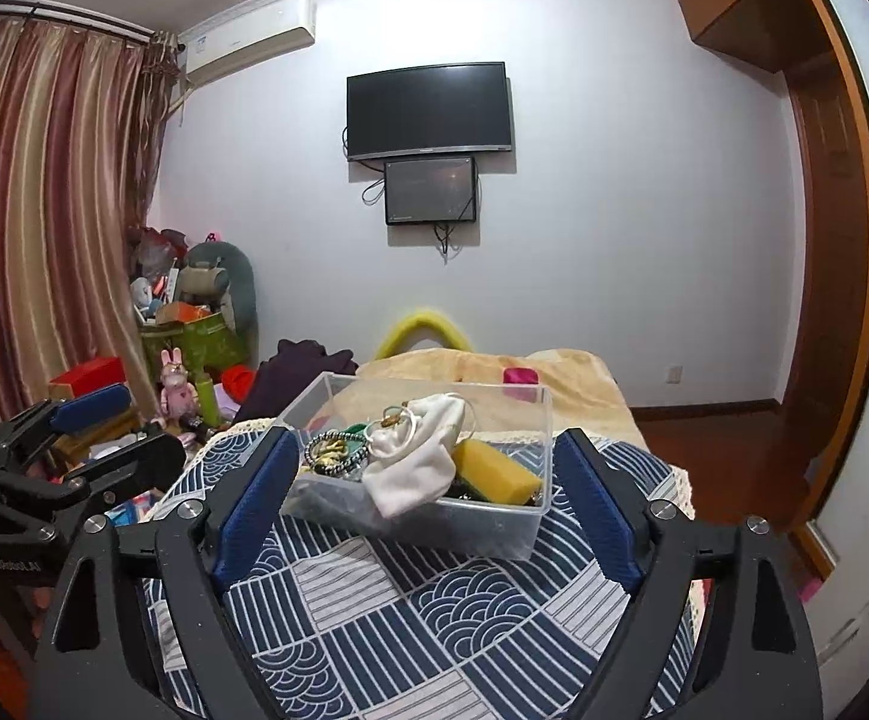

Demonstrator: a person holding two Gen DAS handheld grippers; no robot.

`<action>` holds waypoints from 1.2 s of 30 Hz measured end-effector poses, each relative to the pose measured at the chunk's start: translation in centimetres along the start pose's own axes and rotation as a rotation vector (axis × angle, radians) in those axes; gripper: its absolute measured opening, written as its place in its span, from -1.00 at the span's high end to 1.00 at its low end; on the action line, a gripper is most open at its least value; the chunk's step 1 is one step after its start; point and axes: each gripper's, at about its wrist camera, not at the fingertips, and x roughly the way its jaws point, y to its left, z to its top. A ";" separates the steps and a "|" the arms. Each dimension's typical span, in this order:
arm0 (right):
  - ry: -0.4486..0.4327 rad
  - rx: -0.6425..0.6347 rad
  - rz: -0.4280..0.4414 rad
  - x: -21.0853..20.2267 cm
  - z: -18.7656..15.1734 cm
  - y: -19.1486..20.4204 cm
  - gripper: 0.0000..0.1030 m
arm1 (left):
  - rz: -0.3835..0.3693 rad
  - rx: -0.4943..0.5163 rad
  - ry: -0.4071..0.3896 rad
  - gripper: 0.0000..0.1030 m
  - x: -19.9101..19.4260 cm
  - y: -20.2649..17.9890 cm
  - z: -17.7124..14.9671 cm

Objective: Organize soft objects

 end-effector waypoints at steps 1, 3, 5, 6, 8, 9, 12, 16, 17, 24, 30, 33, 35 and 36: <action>0.000 0.001 0.000 0.0 -0.1 0.0 -0.66 | -0.003 -0.001 0.000 -0.98 0.0 0.0 0.0; 0.000 0.004 0.000 0.0 0.0 0.0 -0.66 | -0.005 -0.004 0.000 -0.98 0.0 0.0 -0.1; -0.001 0.006 0.004 -0.1 -0.1 0.0 -0.66 | -0.006 -0.005 0.000 -0.98 0.0 0.1 -0.2; -0.002 0.007 0.004 -0.1 -0.1 0.0 -0.66 | -0.007 -0.005 0.000 -0.98 0.0 0.1 -0.2; -0.001 0.007 0.005 -0.1 -0.2 0.1 -0.66 | -0.007 -0.006 0.000 -0.99 0.0 0.1 -0.2; -0.002 0.008 0.005 -0.2 -0.2 0.1 -0.66 | -0.007 -0.006 0.000 -0.99 0.0 0.1 -0.2; -0.002 0.009 0.006 -0.3 -0.3 0.2 -0.66 | -0.012 -0.006 -0.004 -0.99 -0.1 0.0 -0.2; -0.001 0.011 0.006 -0.3 -0.3 0.2 -0.66 | -0.004 0.001 -0.012 -0.99 -0.3 0.0 -0.3; -0.001 0.012 0.007 -0.4 -0.3 0.2 -0.66 | -0.004 0.000 -0.011 -0.99 -0.3 -0.1 -0.3; -0.003 0.014 0.008 -0.6 -0.3 0.4 -0.66 | -0.006 -0.002 -0.008 -0.99 -0.2 0.0 -0.2; -0.002 0.012 0.011 -0.7 -0.3 0.5 -0.66 | -0.001 0.003 -0.012 -0.99 -0.2 0.0 -0.3; -0.001 0.013 0.011 -0.7 -0.3 0.6 -0.66 | 0.000 0.006 -0.016 -0.99 -0.3 0.0 -0.3; 0.000 0.014 0.012 -0.7 -0.3 0.6 -0.67 | -0.003 0.007 -0.015 -0.99 -0.3 -0.1 -0.3; -0.001 0.013 0.012 -0.7 -0.3 0.6 -0.67 | -0.005 0.008 -0.012 -0.99 -0.2 -0.1 -0.3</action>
